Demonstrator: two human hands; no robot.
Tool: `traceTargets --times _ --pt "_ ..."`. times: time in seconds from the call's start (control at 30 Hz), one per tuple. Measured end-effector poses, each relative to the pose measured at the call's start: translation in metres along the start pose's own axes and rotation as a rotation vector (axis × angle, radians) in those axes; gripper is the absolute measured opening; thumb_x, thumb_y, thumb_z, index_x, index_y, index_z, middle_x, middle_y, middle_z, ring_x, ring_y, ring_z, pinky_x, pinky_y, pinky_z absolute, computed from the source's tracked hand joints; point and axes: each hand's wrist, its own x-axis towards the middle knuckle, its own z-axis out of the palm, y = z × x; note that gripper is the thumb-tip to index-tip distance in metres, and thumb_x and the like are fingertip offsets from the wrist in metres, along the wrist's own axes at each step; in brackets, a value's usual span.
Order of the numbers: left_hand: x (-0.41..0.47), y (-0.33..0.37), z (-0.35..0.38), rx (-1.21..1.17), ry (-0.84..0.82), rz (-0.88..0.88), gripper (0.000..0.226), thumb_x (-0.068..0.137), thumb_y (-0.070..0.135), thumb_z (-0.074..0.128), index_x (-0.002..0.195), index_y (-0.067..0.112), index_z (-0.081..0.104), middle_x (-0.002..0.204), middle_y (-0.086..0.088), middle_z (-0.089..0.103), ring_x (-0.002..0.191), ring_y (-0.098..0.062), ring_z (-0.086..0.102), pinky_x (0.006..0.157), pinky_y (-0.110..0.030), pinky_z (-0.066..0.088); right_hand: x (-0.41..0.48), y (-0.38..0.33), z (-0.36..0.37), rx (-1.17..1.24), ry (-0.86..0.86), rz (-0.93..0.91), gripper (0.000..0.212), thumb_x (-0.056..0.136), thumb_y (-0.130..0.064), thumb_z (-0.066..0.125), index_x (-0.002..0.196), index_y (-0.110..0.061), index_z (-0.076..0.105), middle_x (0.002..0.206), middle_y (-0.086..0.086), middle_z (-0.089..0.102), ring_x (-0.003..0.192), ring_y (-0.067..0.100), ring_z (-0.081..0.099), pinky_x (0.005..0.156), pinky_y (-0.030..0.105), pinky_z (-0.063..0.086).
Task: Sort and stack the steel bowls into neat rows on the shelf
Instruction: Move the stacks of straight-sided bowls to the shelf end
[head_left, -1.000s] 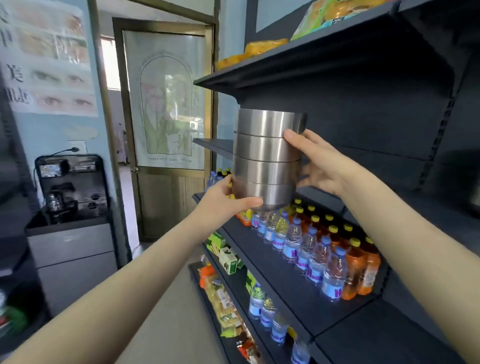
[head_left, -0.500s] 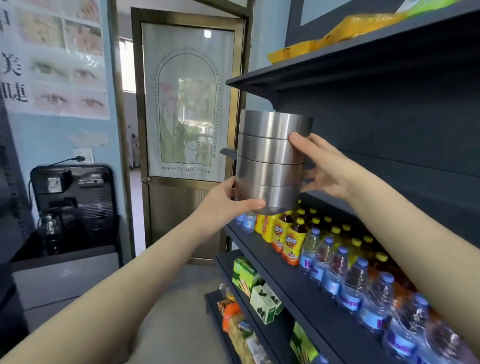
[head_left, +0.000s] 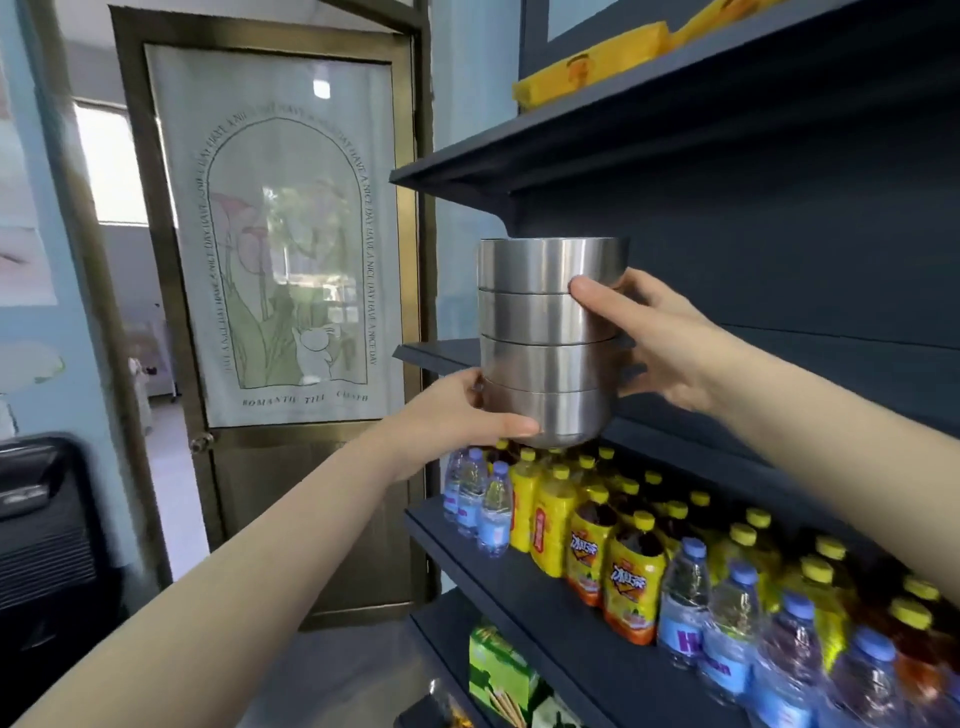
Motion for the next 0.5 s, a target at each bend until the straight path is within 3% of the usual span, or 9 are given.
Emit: traceTargets --times 0.17,0.3,0.5 --pt "0.1 -0.029 -0.041 -0.026 -0.044 0.046 0.069 0.071 0.022 0.084 0.131 0.023 0.05 0.121 0.001 0.067 0.107 -0.009 0.067 0.092 -0.028 0.054 0.089 0.019 0.004 -0.037 0.081 -0.001 0.085 0.048 -0.067 0.082 0.12 -0.032 0.054 0.115 -0.003 0.064 0.105 0.029 0.062 0.084 0.058 0.052" --pt "0.171 -0.05 -0.065 -0.041 -0.111 0.059 0.073 0.069 0.025 0.086 0.128 0.03 0.043 0.126 -0.001 0.063 0.113 -0.015 0.064 0.096 -0.034 0.053 0.148 0.024 0.012 -0.05 0.103 0.002 0.059 0.064 -0.057 0.078 0.112 -0.031 0.057 0.11 -0.003 0.067 0.1 0.026 0.064 0.075 0.049 0.057" --pt "0.266 -0.084 -0.096 0.099 -0.205 0.063 0.107 0.054 0.05 0.088 0.145 0.026 0.035 0.139 0.003 0.053 0.125 -0.012 0.052 0.109 -0.038 0.042 0.224 0.05 0.021 -0.056 0.186 0.002 0.058 0.071 -0.05 0.078 0.121 -0.032 0.055 0.113 -0.007 0.067 0.103 0.023 0.064 0.07 0.043 0.056"
